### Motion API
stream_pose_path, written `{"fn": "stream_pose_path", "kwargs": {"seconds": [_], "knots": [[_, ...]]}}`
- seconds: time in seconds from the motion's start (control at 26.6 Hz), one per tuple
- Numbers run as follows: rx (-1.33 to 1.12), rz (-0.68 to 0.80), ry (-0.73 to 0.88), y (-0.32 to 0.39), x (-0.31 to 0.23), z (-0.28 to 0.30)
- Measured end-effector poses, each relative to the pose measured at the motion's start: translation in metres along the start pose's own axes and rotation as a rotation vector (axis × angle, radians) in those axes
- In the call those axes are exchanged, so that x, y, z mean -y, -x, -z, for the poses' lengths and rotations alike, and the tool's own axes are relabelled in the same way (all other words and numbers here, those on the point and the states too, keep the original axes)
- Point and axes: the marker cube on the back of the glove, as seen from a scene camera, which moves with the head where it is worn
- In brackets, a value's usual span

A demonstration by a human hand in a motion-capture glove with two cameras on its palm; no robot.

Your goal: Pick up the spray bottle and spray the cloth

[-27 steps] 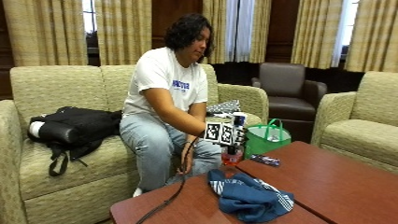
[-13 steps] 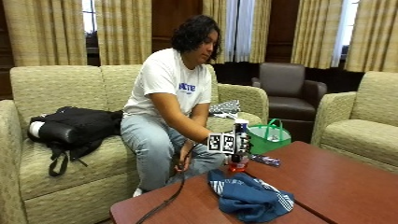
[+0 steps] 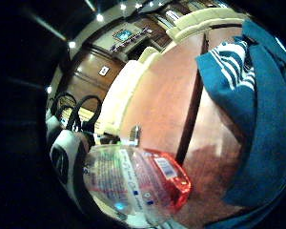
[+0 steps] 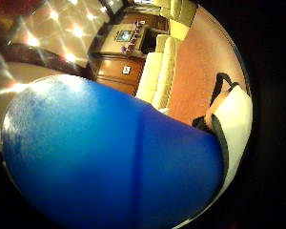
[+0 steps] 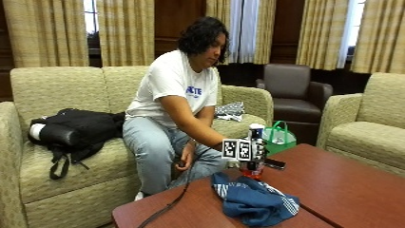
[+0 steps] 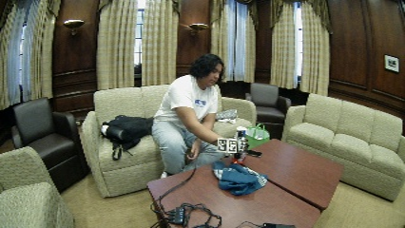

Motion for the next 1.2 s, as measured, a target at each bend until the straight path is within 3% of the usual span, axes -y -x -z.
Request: {"fn": "stream_pose_path", "kwargs": {"seconds": [0.26,0.71,0.9,1.2], "knots": [[0.012,-0.023,0.036,-0.004,0.019,-0.002],[-0.016,-0.146,0.237,-0.001,0.003,-0.004],[-0.066,-0.199,0.254,-0.002,-0.002,0.013],[-0.211,-0.143,0.273,0.012,-0.024,0.061]]}}
